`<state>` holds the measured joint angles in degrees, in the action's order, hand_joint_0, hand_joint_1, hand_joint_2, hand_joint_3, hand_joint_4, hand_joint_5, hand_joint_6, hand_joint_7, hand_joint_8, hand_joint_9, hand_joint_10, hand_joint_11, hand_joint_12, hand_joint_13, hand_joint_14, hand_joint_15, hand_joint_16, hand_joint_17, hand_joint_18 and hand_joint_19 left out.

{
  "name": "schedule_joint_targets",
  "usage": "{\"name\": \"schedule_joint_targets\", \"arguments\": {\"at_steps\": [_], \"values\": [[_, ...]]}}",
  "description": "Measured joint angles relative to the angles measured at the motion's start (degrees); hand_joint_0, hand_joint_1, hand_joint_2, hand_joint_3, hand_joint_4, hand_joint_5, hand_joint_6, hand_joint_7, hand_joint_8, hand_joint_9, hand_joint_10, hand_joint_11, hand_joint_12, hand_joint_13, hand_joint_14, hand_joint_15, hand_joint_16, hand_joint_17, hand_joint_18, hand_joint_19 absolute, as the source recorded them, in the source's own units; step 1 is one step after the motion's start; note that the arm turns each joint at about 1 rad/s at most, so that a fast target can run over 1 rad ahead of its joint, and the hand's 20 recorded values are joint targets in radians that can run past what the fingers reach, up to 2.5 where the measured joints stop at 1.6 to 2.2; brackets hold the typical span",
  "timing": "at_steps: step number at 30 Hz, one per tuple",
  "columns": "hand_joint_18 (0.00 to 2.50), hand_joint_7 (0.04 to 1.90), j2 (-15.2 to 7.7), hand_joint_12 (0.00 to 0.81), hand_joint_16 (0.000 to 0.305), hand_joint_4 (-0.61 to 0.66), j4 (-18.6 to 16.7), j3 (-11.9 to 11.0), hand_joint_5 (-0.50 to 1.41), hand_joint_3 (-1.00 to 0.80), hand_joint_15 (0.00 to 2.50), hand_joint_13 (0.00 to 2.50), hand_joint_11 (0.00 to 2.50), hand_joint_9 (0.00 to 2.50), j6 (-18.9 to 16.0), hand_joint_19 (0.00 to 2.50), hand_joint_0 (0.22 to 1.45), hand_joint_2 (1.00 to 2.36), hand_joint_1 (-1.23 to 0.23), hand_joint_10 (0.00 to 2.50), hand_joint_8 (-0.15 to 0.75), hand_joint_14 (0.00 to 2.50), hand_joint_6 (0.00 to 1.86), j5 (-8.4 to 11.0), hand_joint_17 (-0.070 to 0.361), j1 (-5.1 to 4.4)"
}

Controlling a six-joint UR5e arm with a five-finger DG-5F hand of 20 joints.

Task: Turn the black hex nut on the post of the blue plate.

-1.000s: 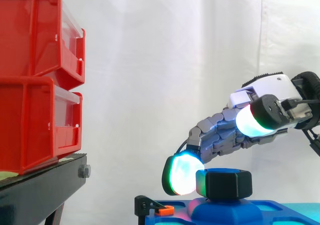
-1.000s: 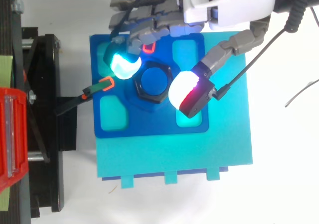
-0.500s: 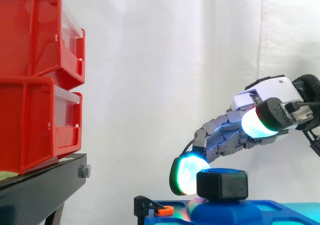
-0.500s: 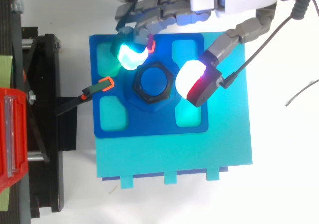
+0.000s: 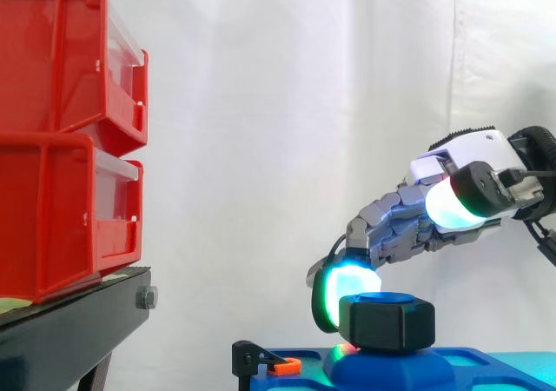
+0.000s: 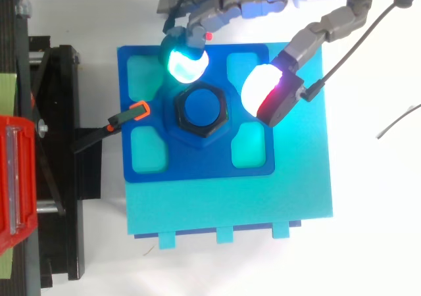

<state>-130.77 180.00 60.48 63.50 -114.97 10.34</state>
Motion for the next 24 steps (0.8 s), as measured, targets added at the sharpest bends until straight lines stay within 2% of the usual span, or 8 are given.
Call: {"name": "schedule_joint_targets", "arguments": {"at_steps": [8,13,19,24], "values": [[0.0,0.78,0.0,0.325,0.052,0.14,1.9,-1.7,-0.21,-0.5,0.06,0.03,0.02,0.24,0.0,0.27,0.47,1.0,-0.28,0.0,0.205,0.0,0.5,-0.95,0.117,0.57],[0.0,0.77,0.0,0.325,0.052,0.14,2.3,-2.8,-0.21,-0.5,0.06,0.03,0.02,0.25,0.0,0.27,0.47,1.0,-0.28,0.0,0.204,0.0,0.5,-0.94,0.117,0.47],[0.0,0.77,-0.1,0.324,0.052,0.14,1.8,-4.0,-0.21,-0.5,0.06,0.03,0.02,0.25,-2.0,0.27,0.47,1.0,-0.28,0.0,0.203,0.0,0.5,0.92,0.117,-0.33],[0.0,0.77,-0.1,0.325,0.052,0.14,-2.5,-4.1,-0.21,-0.5,0.06,0.02,0.02,0.25,-5.9,0.27,0.47,1.0,-0.28,0.0,0.204,0.0,0.5,1.84,0.117,-1.45]]}}
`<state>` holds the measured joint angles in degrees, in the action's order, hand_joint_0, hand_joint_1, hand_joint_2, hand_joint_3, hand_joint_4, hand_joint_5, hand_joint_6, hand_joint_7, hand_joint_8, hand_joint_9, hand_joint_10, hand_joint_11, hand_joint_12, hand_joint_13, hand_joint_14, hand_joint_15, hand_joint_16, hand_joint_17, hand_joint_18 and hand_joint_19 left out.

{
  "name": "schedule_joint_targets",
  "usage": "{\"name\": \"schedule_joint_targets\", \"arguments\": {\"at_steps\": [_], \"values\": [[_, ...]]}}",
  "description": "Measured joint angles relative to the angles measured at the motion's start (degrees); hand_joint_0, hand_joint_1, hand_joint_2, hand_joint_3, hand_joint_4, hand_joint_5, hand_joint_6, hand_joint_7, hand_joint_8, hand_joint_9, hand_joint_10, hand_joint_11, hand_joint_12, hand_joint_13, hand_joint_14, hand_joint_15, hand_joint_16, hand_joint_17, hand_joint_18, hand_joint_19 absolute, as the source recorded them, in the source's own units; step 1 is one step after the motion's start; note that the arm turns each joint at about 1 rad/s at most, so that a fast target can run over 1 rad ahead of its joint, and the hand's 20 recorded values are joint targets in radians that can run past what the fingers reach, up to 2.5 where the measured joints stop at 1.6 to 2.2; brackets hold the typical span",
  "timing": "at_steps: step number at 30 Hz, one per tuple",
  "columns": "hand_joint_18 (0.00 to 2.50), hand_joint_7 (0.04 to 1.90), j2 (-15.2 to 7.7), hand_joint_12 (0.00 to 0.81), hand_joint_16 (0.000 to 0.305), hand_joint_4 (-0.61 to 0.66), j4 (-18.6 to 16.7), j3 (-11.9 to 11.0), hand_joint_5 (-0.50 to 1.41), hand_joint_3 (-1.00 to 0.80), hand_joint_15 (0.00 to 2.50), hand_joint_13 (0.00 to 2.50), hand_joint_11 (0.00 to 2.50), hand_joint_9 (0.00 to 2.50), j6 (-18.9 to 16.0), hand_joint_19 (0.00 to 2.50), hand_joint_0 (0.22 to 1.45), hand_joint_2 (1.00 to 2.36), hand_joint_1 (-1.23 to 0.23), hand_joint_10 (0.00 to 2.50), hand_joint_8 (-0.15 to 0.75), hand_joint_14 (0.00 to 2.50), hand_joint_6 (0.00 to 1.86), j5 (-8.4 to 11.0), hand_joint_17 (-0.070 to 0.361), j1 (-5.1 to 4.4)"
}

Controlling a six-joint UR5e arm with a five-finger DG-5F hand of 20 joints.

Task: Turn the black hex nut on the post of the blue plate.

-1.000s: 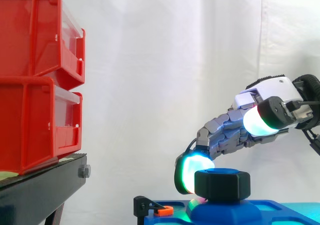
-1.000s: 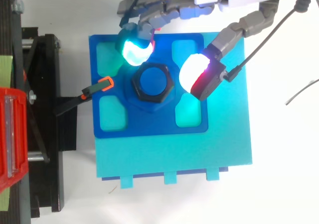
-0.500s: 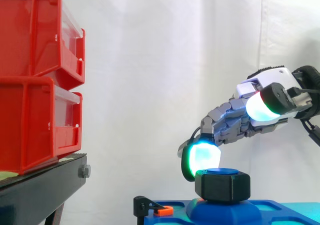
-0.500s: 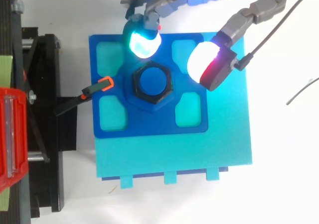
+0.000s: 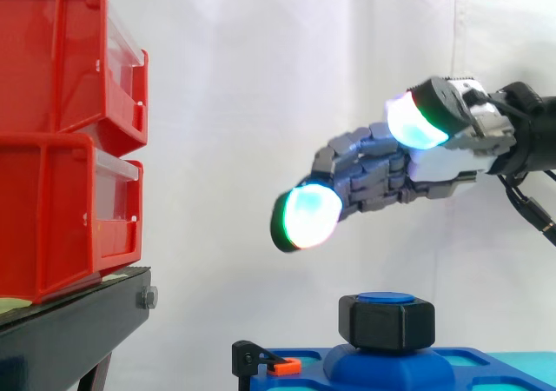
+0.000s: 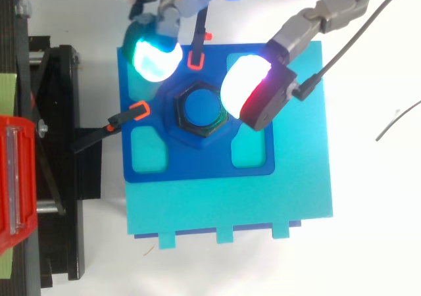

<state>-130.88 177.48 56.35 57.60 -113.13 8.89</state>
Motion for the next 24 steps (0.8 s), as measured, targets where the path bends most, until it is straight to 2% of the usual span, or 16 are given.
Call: {"name": "schedule_joint_targets", "arguments": {"at_steps": [4,5,8,11,17,24], "values": [[0.0,0.77,0.0,0.325,0.052,0.14,-1.4,0.0,-0.21,-0.5,0.06,0.02,0.02,0.25,-0.8,0.27,0.47,1.0,-0.28,0.0,0.203,0.0,0.5,0.64,0.117,-0.87],[0.0,0.77,0.0,0.325,0.052,0.14,-1.6,0.4,-0.21,-0.5,0.06,0.02,0.03,0.25,-0.8,0.27,0.47,1.0,-0.28,0.0,0.203,0.0,0.5,1.23,0.117,-1.33],[0.0,0.77,0.0,0.325,0.052,0.14,-3.1,2.2,-0.21,-0.5,0.06,0.02,0.03,0.25,-0.9,0.27,0.47,1.0,-0.28,0.0,0.204,0.0,0.5,2.58,0.117,-2.53],[0.0,0.77,0.0,0.324,0.052,0.14,-5.1,4.0,-0.21,-0.5,0.06,0.02,0.03,0.25,-1.0,0.27,0.47,1.0,-0.28,0.0,0.204,0.0,0.5,3.13,0.117,-3.33],[0.0,0.77,0.0,0.324,0.052,0.14,-5.8,5.1,-0.21,-0.5,0.06,0.02,0.03,0.25,-0.9,0.27,0.47,1.0,-0.28,0.0,0.205,0.0,0.5,3.33,0.116,-3.91],[0.0,0.82,0.0,0.323,0.052,0.15,-4.5,5.2,-0.21,-0.5,0.05,0.03,0.03,0.25,-0.1,0.25,0.47,1.0,-0.29,0.0,0.205,0.0,0.5,3.12,0.116,-3.78]]}}
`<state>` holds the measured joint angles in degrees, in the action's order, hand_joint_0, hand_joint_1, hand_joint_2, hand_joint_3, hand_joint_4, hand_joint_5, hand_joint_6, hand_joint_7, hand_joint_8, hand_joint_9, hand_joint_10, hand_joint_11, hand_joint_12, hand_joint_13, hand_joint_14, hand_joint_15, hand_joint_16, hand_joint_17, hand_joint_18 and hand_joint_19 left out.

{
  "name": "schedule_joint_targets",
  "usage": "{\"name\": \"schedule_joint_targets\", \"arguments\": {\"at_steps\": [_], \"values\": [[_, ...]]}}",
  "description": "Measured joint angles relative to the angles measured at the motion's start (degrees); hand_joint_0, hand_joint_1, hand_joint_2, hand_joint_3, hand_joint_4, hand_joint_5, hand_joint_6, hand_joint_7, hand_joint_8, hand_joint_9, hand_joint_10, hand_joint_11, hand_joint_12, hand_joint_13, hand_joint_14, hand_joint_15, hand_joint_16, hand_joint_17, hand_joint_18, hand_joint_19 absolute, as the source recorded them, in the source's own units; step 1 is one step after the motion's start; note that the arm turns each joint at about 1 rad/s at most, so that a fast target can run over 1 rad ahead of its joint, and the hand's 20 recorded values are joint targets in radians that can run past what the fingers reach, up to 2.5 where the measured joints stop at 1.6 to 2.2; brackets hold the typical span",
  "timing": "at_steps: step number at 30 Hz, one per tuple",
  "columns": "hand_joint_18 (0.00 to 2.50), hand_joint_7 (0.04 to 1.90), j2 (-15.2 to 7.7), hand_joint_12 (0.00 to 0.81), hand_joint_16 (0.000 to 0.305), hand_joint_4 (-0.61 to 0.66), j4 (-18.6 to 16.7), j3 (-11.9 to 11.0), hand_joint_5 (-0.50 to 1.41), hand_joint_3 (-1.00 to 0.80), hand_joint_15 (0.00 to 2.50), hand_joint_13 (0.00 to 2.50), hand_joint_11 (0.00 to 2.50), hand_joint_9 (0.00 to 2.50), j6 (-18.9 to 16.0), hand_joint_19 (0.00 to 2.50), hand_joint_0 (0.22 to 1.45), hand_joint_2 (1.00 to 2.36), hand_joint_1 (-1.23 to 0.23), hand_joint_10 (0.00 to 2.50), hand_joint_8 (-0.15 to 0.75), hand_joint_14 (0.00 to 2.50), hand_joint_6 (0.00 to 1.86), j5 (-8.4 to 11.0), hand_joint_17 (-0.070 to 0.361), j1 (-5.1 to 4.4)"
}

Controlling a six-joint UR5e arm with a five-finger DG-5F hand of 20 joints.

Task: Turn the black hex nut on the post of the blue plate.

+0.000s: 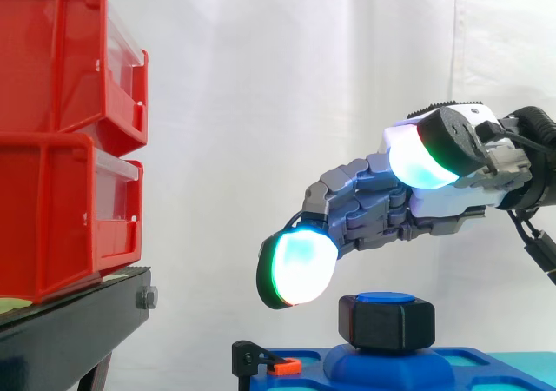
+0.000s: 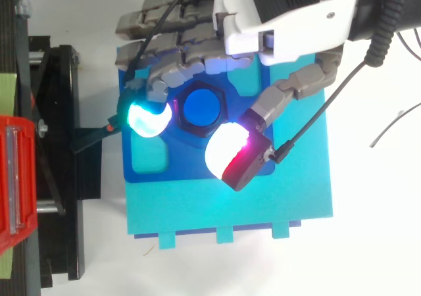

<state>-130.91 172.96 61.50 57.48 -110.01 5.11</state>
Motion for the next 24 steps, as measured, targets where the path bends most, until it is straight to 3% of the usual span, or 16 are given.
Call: {"name": "schedule_joint_targets", "arguments": {"at_steps": [12,24], "values": [[0.0,0.83,0.0,0.32,0.052,0.16,1.4,0.1,-0.2,-0.5,0.06,0.03,0.04,0.26,3.0,0.25,0.47,1.0,-0.31,0.0,0.201,0.0,0.5,-0.12,0.118,0.54],[0.0,0.83,0.0,0.319,0.053,0.16,1.8,0.1,-0.2,-0.5,0.06,0.03,0.03,0.26,8.3,0.25,0.47,1.0,-0.31,0.0,0.202,0.0,0.5,0.04,0.118,0.31]]}}
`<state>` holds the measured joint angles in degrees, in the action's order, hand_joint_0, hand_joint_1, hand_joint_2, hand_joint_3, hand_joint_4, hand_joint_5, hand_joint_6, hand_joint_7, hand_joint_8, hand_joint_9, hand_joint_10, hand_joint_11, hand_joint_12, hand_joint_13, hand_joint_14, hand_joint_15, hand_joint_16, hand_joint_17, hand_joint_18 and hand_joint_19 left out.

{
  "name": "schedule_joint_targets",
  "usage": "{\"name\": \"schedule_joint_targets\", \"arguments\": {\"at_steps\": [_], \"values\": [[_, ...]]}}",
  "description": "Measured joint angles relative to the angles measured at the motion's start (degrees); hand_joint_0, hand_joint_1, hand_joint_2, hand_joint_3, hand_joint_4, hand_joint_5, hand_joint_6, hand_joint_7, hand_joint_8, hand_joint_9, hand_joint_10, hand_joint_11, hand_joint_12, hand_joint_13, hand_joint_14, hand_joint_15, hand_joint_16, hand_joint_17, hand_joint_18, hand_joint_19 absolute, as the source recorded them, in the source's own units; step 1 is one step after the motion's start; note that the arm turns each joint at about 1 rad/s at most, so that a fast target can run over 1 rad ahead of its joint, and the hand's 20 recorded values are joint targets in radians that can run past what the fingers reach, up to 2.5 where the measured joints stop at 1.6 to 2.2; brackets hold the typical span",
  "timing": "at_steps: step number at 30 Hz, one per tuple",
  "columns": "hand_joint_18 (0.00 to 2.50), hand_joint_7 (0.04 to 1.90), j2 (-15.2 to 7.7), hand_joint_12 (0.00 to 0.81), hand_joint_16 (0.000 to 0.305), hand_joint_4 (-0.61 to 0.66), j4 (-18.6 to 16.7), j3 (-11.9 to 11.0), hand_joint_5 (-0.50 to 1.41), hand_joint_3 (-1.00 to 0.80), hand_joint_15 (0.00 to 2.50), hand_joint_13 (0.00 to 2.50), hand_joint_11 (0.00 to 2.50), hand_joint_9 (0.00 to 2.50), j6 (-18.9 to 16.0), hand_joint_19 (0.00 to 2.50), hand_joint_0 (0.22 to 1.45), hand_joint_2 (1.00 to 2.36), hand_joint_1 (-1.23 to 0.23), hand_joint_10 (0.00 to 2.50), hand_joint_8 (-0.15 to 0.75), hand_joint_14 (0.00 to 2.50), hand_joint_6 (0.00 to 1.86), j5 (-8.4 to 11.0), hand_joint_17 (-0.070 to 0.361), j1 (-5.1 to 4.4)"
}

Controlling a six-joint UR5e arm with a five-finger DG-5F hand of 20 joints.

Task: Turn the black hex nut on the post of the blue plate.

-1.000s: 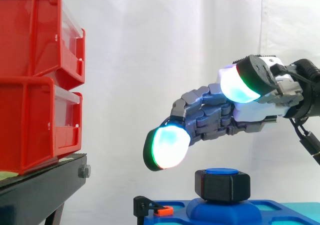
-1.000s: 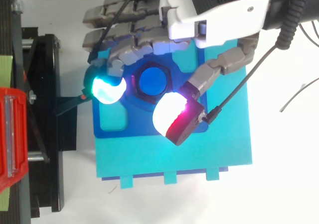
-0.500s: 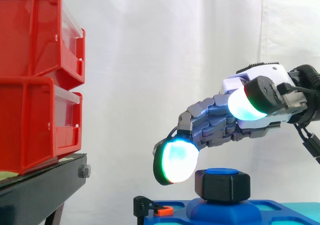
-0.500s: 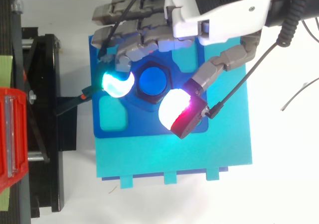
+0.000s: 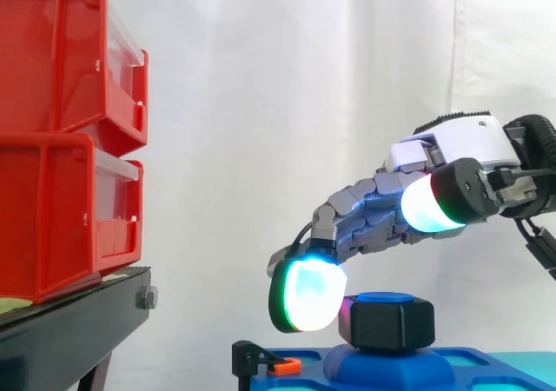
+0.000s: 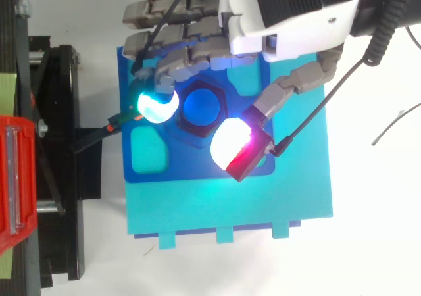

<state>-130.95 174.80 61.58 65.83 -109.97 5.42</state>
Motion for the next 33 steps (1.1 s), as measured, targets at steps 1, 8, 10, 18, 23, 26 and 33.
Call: {"name": "schedule_joint_targets", "arguments": {"at_steps": [1,8,10,18,23,26,33], "values": [[0.0,0.83,0.0,0.319,0.052,0.16,0.0,0.0,-0.2,-0.5,0.05,0.03,0.04,0.26,0.2,0.25,0.47,1.0,-0.31,0.0,0.203,0.0,0.5,0.0,0.118,-0.05],[0.0,0.83,0.0,0.319,0.052,0.16,-0.1,0.0,-0.2,-0.5,0.05,0.03,0.04,0.26,1.9,0.25,0.47,1.0,-0.31,0.0,0.202,0.0,0.5,-0.1,0.118,-0.2],[0.0,0.83,0.0,0.318,0.052,0.16,-0.1,0.0,-0.2,-0.5,0.05,0.03,0.04,0.26,2.3,0.25,0.47,1.0,-0.31,0.0,0.202,0.0,0.5,-0.3,0.118,-0.04],[0.0,0.83,0.0,0.319,0.053,0.16,0.4,0.0,-0.2,-0.5,0.05,0.03,0.04,0.26,3.0,0.25,0.47,1.0,-0.3,0.0,0.203,0.0,0.5,-2.01,0.118,1.0],[0.0,0.83,0.1,0.319,0.053,0.16,0.5,-0.1,-0.2,-0.5,0.05,0.03,0.03,0.26,3.5,0.25,0.47,1.0,-0.3,0.0,0.203,0.0,0.5,-3.16,0.118,1.94],[0.0,0.83,0.1,0.32,0.053,0.16,0.9,-0.3,-0.2,-0.5,0.05,0.03,0.04,0.26,3.8,0.25,0.47,1.0,-0.3,0.0,0.203,0.0,0.5,-4.09,0.118,2.7],[0.0,0.83,0.1,0.32,0.053,0.16,2.3,-1.1,-0.2,-0.5,0.06,0.03,0.05,0.26,5.0,0.25,0.47,1.0,-0.3,0.0,0.204,0.0,0.5,-6.37,0.119,4.71]]}}
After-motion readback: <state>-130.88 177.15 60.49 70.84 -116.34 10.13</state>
